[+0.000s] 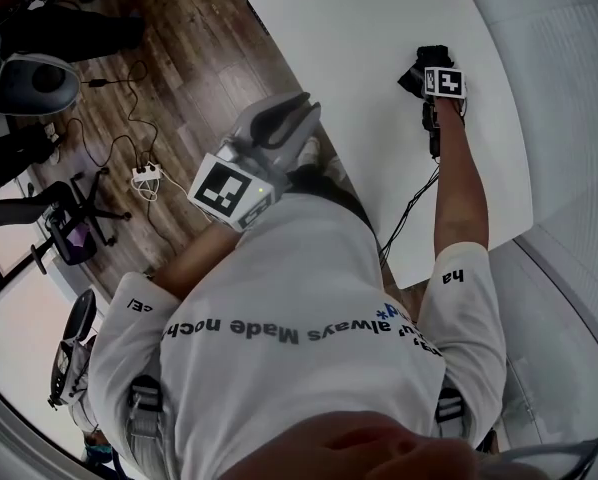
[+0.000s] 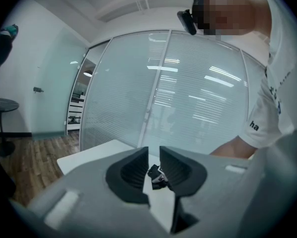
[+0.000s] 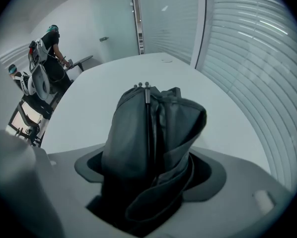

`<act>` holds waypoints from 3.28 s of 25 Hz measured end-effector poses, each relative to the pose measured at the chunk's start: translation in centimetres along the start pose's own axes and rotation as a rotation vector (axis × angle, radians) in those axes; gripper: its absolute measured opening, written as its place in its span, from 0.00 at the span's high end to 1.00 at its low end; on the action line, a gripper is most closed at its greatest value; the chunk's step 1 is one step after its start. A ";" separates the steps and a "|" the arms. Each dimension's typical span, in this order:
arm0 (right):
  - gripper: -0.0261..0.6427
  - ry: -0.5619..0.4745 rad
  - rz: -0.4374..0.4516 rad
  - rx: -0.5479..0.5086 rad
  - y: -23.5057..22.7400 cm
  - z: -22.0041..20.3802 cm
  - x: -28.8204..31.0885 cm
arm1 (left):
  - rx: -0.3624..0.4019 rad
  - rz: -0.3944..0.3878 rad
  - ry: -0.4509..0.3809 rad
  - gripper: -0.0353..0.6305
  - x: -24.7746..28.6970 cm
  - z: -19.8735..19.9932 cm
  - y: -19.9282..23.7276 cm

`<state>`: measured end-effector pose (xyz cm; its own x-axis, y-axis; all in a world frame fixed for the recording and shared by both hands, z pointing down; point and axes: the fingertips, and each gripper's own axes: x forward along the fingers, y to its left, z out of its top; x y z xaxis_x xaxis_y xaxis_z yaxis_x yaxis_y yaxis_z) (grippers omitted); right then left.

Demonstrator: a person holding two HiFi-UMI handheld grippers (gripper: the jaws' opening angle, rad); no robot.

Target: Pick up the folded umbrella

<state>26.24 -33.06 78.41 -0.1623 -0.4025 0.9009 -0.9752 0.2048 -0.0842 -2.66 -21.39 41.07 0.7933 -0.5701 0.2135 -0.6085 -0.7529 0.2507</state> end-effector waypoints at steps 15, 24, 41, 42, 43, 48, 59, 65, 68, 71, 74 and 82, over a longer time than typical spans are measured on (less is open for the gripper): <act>0.60 -0.158 0.005 0.007 0.5 1.0 -4.7 | 0.008 -0.009 -0.030 0.84 -0.5 0.4 -1.2; 0.60 -0.408 0.062 0.040 2.0 3.4 -13.7 | 0.028 -0.057 -0.059 0.84 0.6 0.8 -2.7; 0.60 -0.905 0.111 -0.109 15.7 4.2 -40.4 | 0.070 -0.131 -0.104 0.84 0.9 2.7 -7.5; 0.60 -0.935 0.109 -0.120 16.4 3.8 -41.7 | 0.068 -0.131 -0.104 0.84 0.9 2.6 -7.7; 0.60 -0.965 0.107 -0.130 17.1 3.5 -42.9 | 0.067 -0.132 -0.105 0.84 0.8 2.5 -7.8; 0.59 -1.042 0.084 -0.159 20.0 2.8 -46.8 | 0.059 -0.134 -0.119 0.84 0.4 3.4 -7.2; 0.59 -1.104 0.082 -0.177 23.5 0.5 -50.5 | 0.063 -0.139 -0.154 0.84 -1.1 4.8 -7.3; 0.59 -1.092 0.065 -0.205 23.4 0.6 -50.4 | 0.071 -0.144 -0.149 0.84 -0.5 4.8 -7.5; 0.59 -1.096 0.068 -0.203 23.4 0.7 -50.5 | 0.069 -0.141 -0.150 0.84 -0.6 4.9 -7.6; 0.59 -1.100 0.072 -0.194 23.5 0.6 -50.5 | 0.065 -0.139 -0.149 0.85 -0.6 4.7 -7.5; 0.59 -1.096 0.067 -0.195 23.5 0.6 -50.3 | 0.062 -0.142 -0.148 0.85 -0.6 4.6 -7.5; 0.59 -1.097 0.075 -0.176 23.3 0.6 -50.4 | 0.065 -0.152 -0.145 0.85 -0.5 4.7 -7.6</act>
<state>11.65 -8.54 30.78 -0.3503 -0.9363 0.0244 -0.9363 0.3507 0.0172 1.68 -16.93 34.64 0.8729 -0.4863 0.0392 -0.4832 -0.8506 0.2072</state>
